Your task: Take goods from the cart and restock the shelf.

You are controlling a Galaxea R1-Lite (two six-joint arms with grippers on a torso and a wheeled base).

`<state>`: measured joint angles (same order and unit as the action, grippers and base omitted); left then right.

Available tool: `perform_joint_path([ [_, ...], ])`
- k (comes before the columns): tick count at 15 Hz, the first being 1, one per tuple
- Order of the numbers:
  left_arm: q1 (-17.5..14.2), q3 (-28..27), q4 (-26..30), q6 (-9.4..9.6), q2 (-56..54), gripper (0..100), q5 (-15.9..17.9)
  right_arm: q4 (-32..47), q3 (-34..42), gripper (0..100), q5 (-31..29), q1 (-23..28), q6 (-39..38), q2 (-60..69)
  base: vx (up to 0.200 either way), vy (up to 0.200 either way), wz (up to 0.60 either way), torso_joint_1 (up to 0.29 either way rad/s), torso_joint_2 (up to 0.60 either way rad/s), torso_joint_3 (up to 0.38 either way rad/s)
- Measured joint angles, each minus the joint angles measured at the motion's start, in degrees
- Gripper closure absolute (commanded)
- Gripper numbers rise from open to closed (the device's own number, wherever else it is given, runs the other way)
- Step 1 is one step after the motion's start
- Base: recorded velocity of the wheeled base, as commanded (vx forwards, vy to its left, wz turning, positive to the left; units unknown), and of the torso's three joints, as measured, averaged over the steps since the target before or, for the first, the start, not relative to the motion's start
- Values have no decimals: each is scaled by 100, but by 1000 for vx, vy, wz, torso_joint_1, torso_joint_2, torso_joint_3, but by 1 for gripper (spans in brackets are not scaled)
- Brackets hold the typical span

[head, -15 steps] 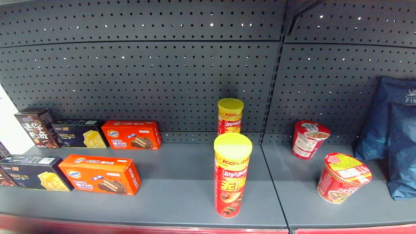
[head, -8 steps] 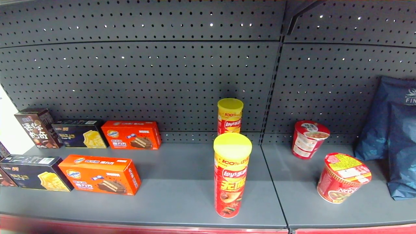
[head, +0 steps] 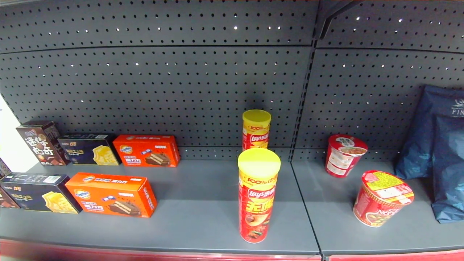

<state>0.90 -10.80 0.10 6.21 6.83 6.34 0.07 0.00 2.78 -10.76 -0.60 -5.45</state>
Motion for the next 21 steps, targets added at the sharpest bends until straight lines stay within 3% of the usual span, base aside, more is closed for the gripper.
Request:
perform_joint_path([
  [3,227,-1122,4,160,1556,0,1211,2,0,0,0,-26,0,-2,0,0,0,0,0,0],
  [5,417,-1690,0,216,2716,0,1774,6,0,0,0,-26,0,-6,0,0,0,0,0,0],
  [8,841,-2164,-204,263,4411,0,2108,9,-5,0,0,10,0,-6,0,0,0,0,0,0],
  [10,1211,-2328,-625,268,5392,0,2099,9,-5,0,-5,33,-2,-6,0,0,0,0,0,0],
  [13,1819,-2437,-1755,272,6769,0,1599,11,-5,0,-7,40,-2,-6,0,0,0,0,0,0],
  [15,2175,-2478,-2208,272,7481,0,967,11,-5,0,-7,44,-2,-6,0,0,0,0,0,0],
  [20,2743,-2872,-2311,288,8504,0,-411,11,0,0,-7,51,-2,-6,0,0,0,0,0,0],
  [21,2815,-2955,-2327,282,8625,0,-555,11,0,0,-7,51,-2,-6,0,0,0,0,0,0],
])
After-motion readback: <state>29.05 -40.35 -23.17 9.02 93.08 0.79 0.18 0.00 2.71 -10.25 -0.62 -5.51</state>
